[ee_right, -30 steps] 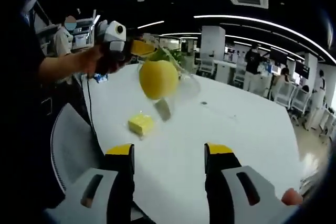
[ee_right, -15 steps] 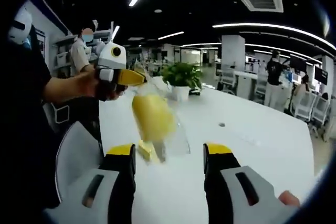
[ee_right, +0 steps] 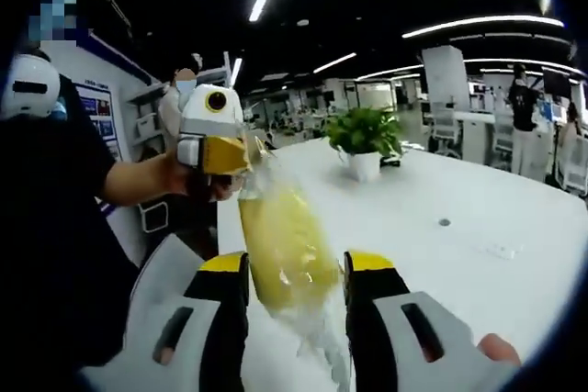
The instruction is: Compare the silicone blocks by pressing each to a similar depth, holding the contact briefly, and releasing to observe deformation and rebound differences across the visible hardness samples.
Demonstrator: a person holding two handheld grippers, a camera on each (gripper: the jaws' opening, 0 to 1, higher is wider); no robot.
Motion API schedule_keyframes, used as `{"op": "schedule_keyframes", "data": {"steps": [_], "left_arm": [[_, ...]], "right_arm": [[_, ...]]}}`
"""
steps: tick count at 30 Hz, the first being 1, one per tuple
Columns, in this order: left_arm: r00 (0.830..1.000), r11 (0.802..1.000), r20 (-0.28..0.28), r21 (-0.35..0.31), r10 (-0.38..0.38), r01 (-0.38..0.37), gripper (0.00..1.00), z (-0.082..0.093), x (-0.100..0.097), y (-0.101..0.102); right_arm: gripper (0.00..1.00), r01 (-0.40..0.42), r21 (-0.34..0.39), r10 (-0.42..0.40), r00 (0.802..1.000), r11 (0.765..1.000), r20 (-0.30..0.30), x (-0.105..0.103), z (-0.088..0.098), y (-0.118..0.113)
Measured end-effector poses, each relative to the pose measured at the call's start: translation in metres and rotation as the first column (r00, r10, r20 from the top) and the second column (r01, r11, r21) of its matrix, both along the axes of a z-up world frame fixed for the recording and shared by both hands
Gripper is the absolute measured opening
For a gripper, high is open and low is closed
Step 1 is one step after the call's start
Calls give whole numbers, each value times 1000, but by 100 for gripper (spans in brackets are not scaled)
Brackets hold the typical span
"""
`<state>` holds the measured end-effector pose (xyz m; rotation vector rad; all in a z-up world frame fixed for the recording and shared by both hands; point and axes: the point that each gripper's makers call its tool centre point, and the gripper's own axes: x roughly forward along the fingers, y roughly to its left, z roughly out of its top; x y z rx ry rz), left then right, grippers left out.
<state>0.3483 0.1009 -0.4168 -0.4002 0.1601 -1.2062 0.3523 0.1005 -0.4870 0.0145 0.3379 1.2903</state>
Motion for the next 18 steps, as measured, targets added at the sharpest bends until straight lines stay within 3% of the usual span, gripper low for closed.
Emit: {"op": "schedule_keyframes", "data": {"steps": [5, 10, 18], "left_arm": [[1000, 1000, -20, -2, -12, 12, 0, -3, -2, -3], [1000, 1000, -29, -13, -5, 4, 0, -3, 1, 0], [999, 1000, -44, -5, -2, 1, 0, -10, 4, 1]], "right_arm": [[35, -11, 63, 17, 996, 998, -92, -1, -5, 7], [29, 10, 97, -3, 997, 995, -76, 0, -2, 9], [20, 13, 62, -7, 996, 998, -92, -3, -8, 9]]}}
